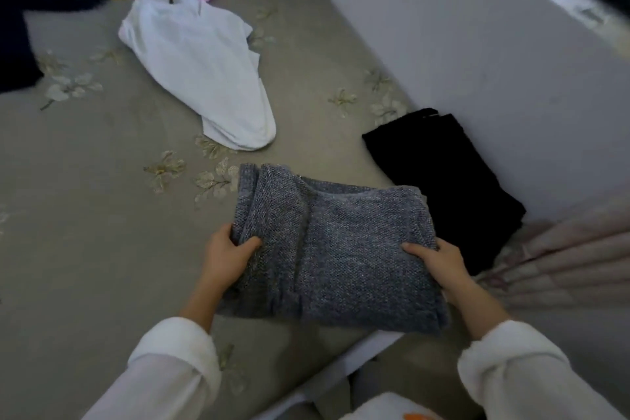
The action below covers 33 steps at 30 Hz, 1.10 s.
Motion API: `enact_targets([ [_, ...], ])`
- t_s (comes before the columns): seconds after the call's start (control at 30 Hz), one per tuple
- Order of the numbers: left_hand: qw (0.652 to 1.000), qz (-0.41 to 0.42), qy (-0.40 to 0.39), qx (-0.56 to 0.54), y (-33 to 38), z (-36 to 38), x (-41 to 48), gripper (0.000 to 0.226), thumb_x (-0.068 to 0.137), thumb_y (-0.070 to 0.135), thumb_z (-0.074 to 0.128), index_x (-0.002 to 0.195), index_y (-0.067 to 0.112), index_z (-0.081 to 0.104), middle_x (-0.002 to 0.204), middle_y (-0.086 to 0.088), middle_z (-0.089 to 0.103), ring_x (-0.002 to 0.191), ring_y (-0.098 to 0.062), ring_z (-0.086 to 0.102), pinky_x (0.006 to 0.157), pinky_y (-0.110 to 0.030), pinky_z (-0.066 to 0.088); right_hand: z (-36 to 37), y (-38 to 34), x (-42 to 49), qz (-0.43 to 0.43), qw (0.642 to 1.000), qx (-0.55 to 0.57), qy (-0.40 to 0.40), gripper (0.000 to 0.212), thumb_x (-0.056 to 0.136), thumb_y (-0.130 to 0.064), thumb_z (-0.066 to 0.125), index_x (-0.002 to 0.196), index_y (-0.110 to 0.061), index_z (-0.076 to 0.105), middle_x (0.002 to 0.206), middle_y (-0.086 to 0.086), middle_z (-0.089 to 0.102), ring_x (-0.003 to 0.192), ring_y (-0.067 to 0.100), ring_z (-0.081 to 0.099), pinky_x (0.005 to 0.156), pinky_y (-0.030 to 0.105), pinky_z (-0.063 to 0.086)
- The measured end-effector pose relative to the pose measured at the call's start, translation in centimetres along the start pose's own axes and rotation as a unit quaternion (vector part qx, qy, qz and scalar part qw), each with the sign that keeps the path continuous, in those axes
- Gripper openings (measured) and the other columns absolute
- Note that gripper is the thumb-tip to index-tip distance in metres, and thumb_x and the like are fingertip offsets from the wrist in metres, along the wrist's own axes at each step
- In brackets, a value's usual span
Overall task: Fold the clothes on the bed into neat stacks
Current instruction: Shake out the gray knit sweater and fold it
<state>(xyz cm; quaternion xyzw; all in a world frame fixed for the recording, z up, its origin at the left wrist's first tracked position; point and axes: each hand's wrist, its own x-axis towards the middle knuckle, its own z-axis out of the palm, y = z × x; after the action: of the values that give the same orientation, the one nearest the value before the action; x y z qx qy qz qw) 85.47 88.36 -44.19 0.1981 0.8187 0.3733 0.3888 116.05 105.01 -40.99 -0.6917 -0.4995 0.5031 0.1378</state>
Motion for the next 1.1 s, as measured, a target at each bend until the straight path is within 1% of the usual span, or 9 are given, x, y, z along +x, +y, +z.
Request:
enact_targets([
  [0.13, 0.999, 0.034, 0.008, -0.002, 5.7, 5.3, 2.3, 0.048, 0.081, 0.025, 0.074, 0.118, 0.019, 0.044, 0.096, 0.005, 0.056, 0.074, -0.002, 0.055, 0.058, -0.023, 0.044, -5.1, -0.4, 3.1, 0.017, 0.997, 0.077, 0.016, 0.045, 0.079, -0.02, 0.077, 0.119, -0.008, 0.061, 0.104, 0.006, 0.065, 0.089, 0.024, 0.062, 0.081, 0.036, 0.048],
  [0.37, 0.994, 0.107, 0.001, 0.03, 16.7, 15.5, 7.2, 0.04, 0.081, 0.022, 0.071, 0.114, 0.027, 0.05, 0.102, 0.002, 0.067, 0.079, -0.011, 0.065, 0.075, -0.04, 0.055, -13.8, -0.3, 11.4, 0.052, 0.98, 0.181, 0.055, 0.024, 0.077, -0.015, 0.076, 0.099, -0.016, 0.066, 0.101, 0.006, 0.07, 0.089, 0.026, 0.066, 0.079, 0.035, 0.052],
  [0.53, 0.967, 0.209, -0.013, 0.146, 25.7, 22.9, 10.4, 0.034, 0.085, 0.029, 0.066, 0.117, 0.03, 0.054, 0.095, 0.007, 0.062, 0.068, -0.004, 0.057, 0.064, -0.027, 0.046, -18.4, -0.2, 15.4, 0.072, 0.968, 0.219, 0.095, 0.018, 0.083, -0.018, 0.07, 0.1, -0.016, 0.065, 0.1, 0.005, 0.068, 0.092, 0.027, 0.064, 0.086, 0.042, 0.052],
  [0.67, 0.949, 0.247, -0.014, 0.196, 32.0, 27.1, 12.8, 0.034, 0.088, 0.037, 0.06, 0.121, 0.035, 0.053, 0.094, 0.013, 0.062, 0.085, -0.015, 0.057, 0.104, -0.05, 0.035, -20.8, 0.6, 17.2, 0.08, 0.959, 0.246, 0.114, 0.023, 0.084, -0.015, 0.066, 0.107, -0.012, 0.064, 0.1, 0.003, 0.068, 0.094, 0.026, 0.063, 0.088, 0.042, 0.051],
  [0.8, 0.928, 0.285, -0.002, 0.239, 35.9, 30.6, 15.6, 0.037, 0.091, 0.038, 0.056, 0.127, 0.034, 0.052, 0.12, -0.001, 0.063, 0.114, -0.027, 0.056, 0.107, -0.047, 0.022, -21.5, 1.9, 19.1, 0.08, 0.955, 0.259, 0.119, 0.013, 0.084, -0.013, 0.066, 0.096, -0.019, 0.065, 0.1, -0.001, 0.068, 0.092, 0.021, 0.063, 0.082, 0.035, 0.051],
  [0.9, 0.924, 0.3, -0.001, 0.238, 36.5, 33.7, 18.1, 0.036, 0.092, 0.03, 0.054, 0.127, 0.032, 0.054, 0.115, -0.001, 0.065, 0.112, -0.027, 0.056, 0.103, -0.043, 0.028, -20.9, 2.9, 21.1, 0.084, 0.96, 0.22, 0.152, 0.033, 0.089, -0.014, 0.063, 0.121, -0.009, 0.061, 0.118, 0.005, 0.064, 0.109, 0.028, 0.059, 0.096, 0.041, 0.048],
  [0.97, 0.918, 0.271, -0.013, 0.288, 35.2, 35.7, 19.7, 0.041, 0.094, 0.026, 0.05, 0.135, 0.029, 0.048, 0.12, -0.01, 0.064, 0.109, -0.034, 0.057, 0.103, -0.054, 0.034, -20.4, 3.7, 22.6, 0.12, 0.962, 0.178, 0.167, 0.042, 0.091, -0.016, 0.062, 0.129, 0.001, 0.052, 0.128, 0.014, 0.059, 0.118, 0.032, 0.054, 0.101, 0.04, 0.043],
  [1.03, 0.9, 0.227, -0.049, 0.368, 32.9, 37.7, 20.4, 0.052, 0.096, 0.029, 0.046, 0.146, 0.031, 0.031, 0.143, -0.014, 0.045, 0.127, -0.038, 0.043, 0.105, -0.063, 0.029, -20.0, 4.1, 23.7, 0.167, 0.967, 0.096, 0.168, 0.053, 0.092, -0.019, 0.061, 0.133, 0.006, 0.039, 0.136, 0.022, 0.05, 0.124, 0.036, 0.049, 0.102, 0.039, 0.041],
  [1.1, 0.877, 0.219, -0.105, 0.414, 30.4, 39.6, 20.2, 0.058, 0.098, 0.043, 0.041, 0.149, 0.039, 0.016, 0.161, -0.004, 0.009, 0.145, -0.034, 0.008, 0.111, -0.065, 0.013, -19.4, 4.2, 24.3, 0.145, 0.971, -0.053, 0.181, 0.072, 0.091, -0.025, 0.061, 0.146, 0.003, 0.022, 0.148, 0.021, 0.034, 0.135, 0.035, 0.035, 0.109, 0.041, 0.032],
])
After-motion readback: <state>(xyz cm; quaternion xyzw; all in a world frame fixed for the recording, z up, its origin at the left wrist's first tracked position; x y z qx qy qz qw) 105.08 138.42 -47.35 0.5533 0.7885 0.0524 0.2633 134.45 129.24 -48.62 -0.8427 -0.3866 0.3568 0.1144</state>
